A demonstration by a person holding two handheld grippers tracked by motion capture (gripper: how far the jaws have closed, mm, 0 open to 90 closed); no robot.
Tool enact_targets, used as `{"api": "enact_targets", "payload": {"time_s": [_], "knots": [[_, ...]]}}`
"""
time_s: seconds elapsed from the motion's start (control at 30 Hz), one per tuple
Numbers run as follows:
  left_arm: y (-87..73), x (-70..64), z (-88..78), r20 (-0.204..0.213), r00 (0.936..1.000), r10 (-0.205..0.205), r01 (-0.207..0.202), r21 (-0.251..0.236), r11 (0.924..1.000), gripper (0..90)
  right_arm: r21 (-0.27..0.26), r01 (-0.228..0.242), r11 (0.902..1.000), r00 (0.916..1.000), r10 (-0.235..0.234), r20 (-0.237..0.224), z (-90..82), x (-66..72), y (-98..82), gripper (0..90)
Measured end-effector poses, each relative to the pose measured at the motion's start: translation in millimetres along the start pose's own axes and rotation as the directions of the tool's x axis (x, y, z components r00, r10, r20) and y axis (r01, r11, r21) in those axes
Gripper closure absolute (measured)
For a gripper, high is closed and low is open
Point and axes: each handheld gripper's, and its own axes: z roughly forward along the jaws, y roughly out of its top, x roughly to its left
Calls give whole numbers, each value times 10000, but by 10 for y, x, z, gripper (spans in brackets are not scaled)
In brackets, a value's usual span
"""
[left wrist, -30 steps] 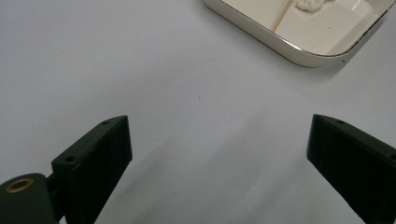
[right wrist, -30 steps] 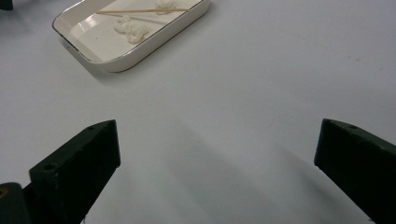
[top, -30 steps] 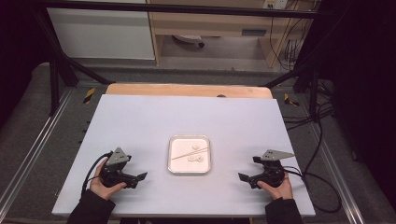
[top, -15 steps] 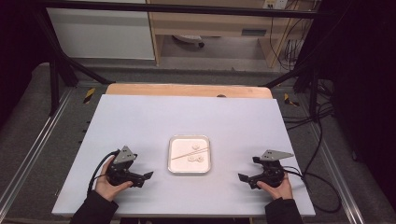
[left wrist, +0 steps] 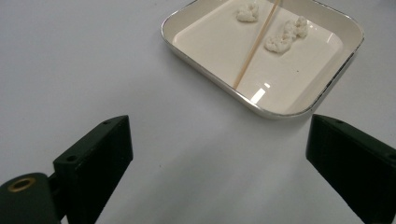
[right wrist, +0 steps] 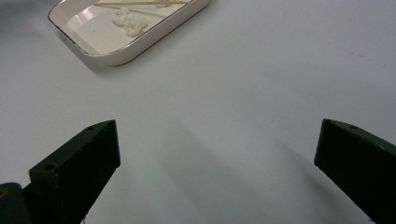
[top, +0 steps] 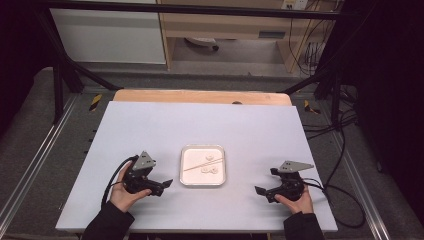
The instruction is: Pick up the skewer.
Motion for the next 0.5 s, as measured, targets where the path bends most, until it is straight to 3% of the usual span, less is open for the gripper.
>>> {"api": "enact_targets", "payload": {"time_s": [0.5], "knots": [[232,-75,177,87,9998,160,-160,67,9998,72,76,39,10000,10000,-39,-9,8,1,-4,9]]}}
